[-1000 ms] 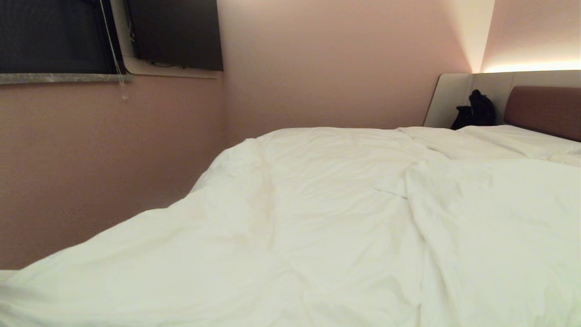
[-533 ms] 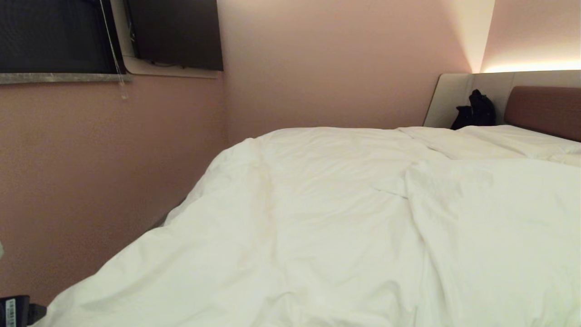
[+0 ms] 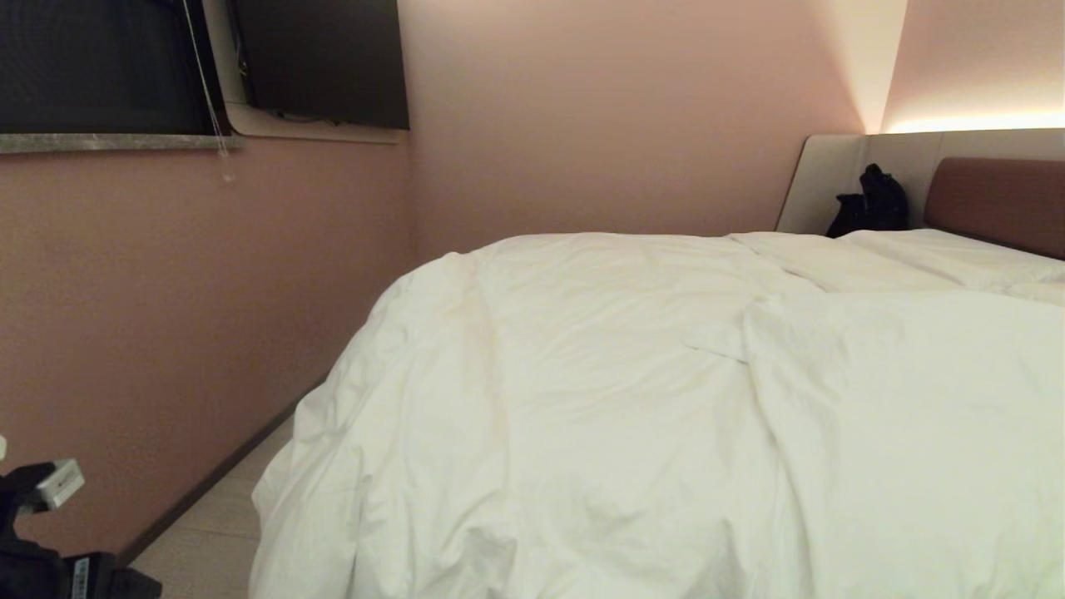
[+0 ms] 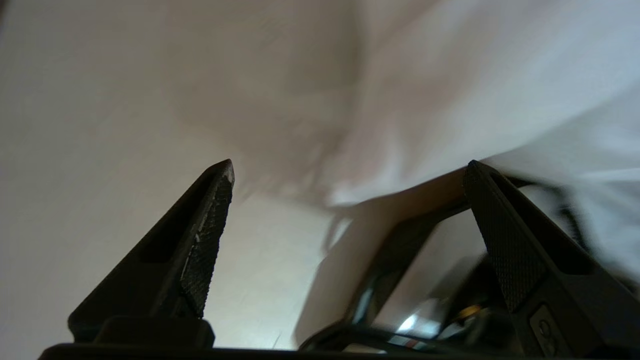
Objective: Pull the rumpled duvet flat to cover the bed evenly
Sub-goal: Flatten the corners of the folded blanket
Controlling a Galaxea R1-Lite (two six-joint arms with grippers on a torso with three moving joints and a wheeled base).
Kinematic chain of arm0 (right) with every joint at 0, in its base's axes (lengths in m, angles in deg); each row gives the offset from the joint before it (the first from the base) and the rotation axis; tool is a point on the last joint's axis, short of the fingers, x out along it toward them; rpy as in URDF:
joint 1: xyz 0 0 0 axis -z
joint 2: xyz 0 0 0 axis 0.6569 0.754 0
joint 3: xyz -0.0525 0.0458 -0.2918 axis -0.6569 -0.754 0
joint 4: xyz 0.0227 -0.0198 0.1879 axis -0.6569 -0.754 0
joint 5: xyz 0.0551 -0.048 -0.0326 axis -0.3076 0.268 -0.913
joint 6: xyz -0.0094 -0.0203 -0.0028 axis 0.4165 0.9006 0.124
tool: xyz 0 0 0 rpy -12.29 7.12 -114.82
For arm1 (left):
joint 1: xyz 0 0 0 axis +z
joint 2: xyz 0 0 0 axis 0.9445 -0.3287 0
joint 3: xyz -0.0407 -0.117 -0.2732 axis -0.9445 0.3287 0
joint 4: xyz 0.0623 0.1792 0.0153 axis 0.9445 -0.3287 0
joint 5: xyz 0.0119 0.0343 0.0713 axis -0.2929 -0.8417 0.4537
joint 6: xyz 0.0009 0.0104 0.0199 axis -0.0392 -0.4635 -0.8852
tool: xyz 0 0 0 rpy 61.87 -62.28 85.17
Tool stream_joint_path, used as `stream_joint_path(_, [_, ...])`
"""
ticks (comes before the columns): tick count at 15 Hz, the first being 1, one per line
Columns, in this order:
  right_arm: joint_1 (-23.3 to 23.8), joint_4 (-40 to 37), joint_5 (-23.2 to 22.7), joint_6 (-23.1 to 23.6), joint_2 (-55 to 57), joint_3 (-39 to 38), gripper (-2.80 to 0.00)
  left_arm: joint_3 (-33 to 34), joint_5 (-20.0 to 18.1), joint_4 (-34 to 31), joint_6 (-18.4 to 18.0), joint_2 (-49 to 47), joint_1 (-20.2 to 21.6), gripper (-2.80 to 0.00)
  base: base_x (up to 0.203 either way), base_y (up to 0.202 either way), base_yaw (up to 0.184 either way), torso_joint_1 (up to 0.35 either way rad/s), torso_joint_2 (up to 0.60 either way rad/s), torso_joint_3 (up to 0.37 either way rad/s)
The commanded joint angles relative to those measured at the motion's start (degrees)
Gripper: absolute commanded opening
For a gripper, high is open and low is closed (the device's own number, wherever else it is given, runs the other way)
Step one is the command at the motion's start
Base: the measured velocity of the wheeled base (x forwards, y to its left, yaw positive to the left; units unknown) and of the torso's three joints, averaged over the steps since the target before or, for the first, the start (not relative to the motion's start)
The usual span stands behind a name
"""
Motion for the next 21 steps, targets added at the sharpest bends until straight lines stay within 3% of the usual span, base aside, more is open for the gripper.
stream_joint_path(1, [0.0, 0.0, 0.0, 0.0, 0.0, 0.0, -2.8, -1.2, -7.9, 1.3, 0.3, 1.4, 0.0, 0.0, 0.0, 0.0, 0.0, 0.0, 0.0, 0.0])
stream_joint_path(3, [0.0, 0.0, 0.0, 0.0, 0.0, 0.0, -2.8, -3.3, -14.4, 5.5, 1.1, 2.2, -0.2, 0.0, 0.0, 0.0, 0.0, 0.0, 0.0, 0.0])
stream_joint_path(4, [0.0, 0.0, 0.0, 0.0, 0.0, 0.0, -2.8, -5.1, -19.7, 8.9, 1.7, 2.1, -0.7, -2.8, 0.0, 0.0, 0.0, 0.0, 0.0, 0.0])
stream_joint_path(7, [0.0, 0.0, 0.0, 0.0, 0.0, 0.0, -2.8, -12.5, -24.4, 14.3, 5.3, -4.0, -3.2, -2.8, 0.0, 0.0, 0.0, 0.0, 0.0, 0.0])
stream_joint_path(12, [0.0, 0.0, -0.1, 0.0, 0.0, 0.0, -2.8, -27.0, -30.1, 21.0, 6.4, -22.8, -7.4, -2.8, 0.0, 0.0, 0.0, 0.0, 0.0, 0.0])
stream_joint_path(16, [0.0, 0.0, 0.0, 0.0, 0.0, 0.0, -2.8, -34.8, -30.2, 30.2, 6.4, -36.5, -11.6, -2.8, 0.0, 0.0, 0.0, 0.0, 0.0, 0.0])
stream_joint_path(19, [0.0, 0.0, 0.0, 0.0, 0.0, 0.0, -2.8, -39.0, -29.6, 31.6, 6.7, -40.8, -12.9, -2.8, 0.0, 0.0, 0.0, 0.0, 0.0, 0.0])
stream_joint_path(21, [0.0, 0.0, 0.0, 0.0, 0.0, 0.0, -2.8, -42.7, -28.3, 31.5, 13.3, -43.7, -14.5, -2.8, 0.0, 0.0, 0.0, 0.0, 0.0, 0.0])
